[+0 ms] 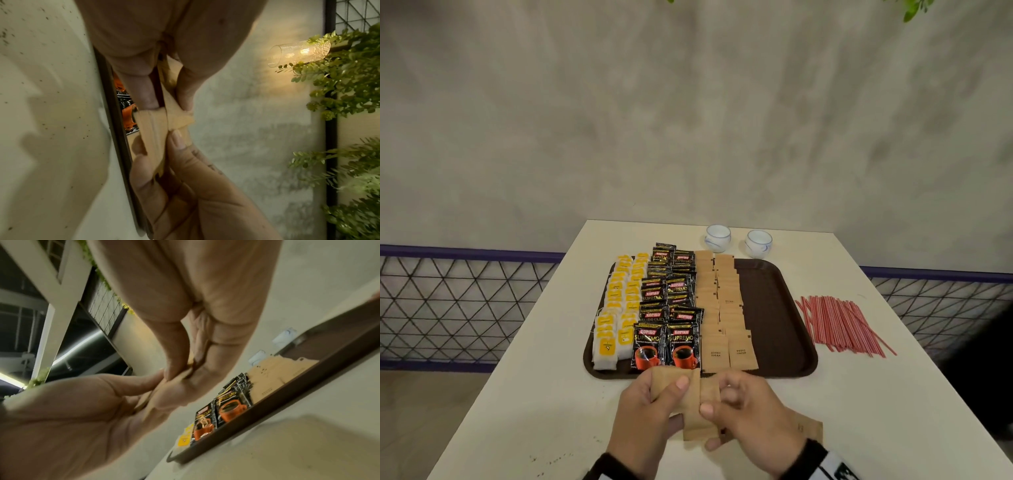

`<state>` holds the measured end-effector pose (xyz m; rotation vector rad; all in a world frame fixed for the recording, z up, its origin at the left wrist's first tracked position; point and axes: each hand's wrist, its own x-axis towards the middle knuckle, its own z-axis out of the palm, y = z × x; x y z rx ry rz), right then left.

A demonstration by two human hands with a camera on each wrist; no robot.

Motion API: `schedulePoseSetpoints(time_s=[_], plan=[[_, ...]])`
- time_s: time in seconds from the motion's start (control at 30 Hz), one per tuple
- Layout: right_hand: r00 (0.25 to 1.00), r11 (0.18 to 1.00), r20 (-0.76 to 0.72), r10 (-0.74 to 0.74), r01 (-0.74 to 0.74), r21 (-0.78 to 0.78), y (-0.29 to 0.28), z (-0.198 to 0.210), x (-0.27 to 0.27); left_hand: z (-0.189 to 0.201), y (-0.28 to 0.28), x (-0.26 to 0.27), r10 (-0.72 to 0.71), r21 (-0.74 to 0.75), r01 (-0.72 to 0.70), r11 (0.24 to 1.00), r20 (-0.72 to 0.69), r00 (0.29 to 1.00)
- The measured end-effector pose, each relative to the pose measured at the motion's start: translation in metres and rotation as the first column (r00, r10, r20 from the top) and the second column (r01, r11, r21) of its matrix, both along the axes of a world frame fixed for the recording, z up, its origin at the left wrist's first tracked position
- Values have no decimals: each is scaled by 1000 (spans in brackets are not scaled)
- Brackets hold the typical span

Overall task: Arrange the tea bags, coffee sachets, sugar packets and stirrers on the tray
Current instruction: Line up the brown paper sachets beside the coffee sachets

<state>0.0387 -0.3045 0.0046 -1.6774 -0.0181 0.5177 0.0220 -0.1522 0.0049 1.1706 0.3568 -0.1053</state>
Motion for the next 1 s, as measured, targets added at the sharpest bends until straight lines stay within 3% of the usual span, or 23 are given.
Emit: schedulePoseSetpoints(time_s=[0.1,0.2,0.3,0.43,0.57,0.8,0.93,1.0], plan=[[1000,999,19,-5,6,-35,-11,4,6,-4,7,0,43,37,-42,998,-18,999],[980,976,93,-177,187,-111,-36,3,33,-5,19,-1,84,34,-83,996,-31,996],[934,892,184,-305,348,-288,-63,-6,77,-5,27,-3,97,32,-95,995,-56,994],[956,810,181,-230,291,-509,-66,-26,116,-8,28,-4,96,45,-93,995,-80,992],[968,737,118,-222,245,-630,-56,-45,124,-7,29,-3,91,64,-87,994,-71,993],[950,717,178,-257,311,-623,-47,-51,115,-7,26,-2,93,97,-88,991,-55,994],[932,717,272,-239,358,-598,-45,-32,97,-4,16,-3,64,130,-55,990,-64,996],[915,781,338,-219,372,-501,-41,-17,75,-6,11,-3,35,170,-24,985,-64,997]])
